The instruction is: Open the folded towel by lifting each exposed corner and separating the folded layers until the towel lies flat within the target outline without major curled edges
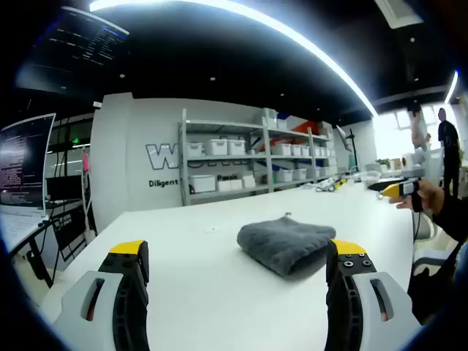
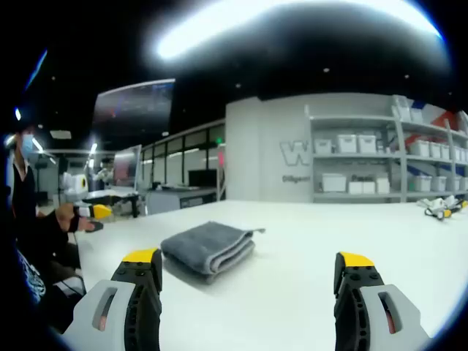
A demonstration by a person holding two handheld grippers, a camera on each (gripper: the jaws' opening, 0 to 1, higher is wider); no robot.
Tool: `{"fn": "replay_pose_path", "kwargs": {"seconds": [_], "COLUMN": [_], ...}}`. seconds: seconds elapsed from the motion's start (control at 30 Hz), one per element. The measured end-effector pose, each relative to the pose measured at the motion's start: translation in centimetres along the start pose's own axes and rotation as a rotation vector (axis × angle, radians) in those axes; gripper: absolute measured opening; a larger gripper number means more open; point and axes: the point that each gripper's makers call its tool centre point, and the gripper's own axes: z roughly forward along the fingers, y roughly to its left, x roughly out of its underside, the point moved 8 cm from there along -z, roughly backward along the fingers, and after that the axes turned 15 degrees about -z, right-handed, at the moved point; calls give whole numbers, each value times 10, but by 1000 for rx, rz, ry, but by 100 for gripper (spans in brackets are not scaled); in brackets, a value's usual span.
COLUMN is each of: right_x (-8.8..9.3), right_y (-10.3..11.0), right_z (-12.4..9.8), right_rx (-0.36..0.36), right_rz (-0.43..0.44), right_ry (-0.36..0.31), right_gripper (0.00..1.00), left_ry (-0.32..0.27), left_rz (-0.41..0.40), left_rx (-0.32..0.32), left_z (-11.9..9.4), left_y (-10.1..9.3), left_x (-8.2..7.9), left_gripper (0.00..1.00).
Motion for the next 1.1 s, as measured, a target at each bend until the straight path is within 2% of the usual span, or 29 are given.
{"fn": "replay_pose_path", "kwargs": {"seconds": [0.33,0.77,0.9,1.1], "right_x": [2,3,3,3], "right_y": [1,0,0,-2], "right_z": [5,3,3,0], "right_rx": [-7,2,5,13], "right_rz": [3,10,11,18], "right_ry": [12,16,13,14], "right_gripper": [100,100,100,100], "left_ry": [10,-5,-21,-13], "left_rz": [5,-2,-6,10], "left_rx": [9,17,15,2], "left_z": [3,3,1,-1], "left_y": [1,1,1,2], "left_x": [1,-2,-5,-7], "left_gripper": [100,100,100,100]}}
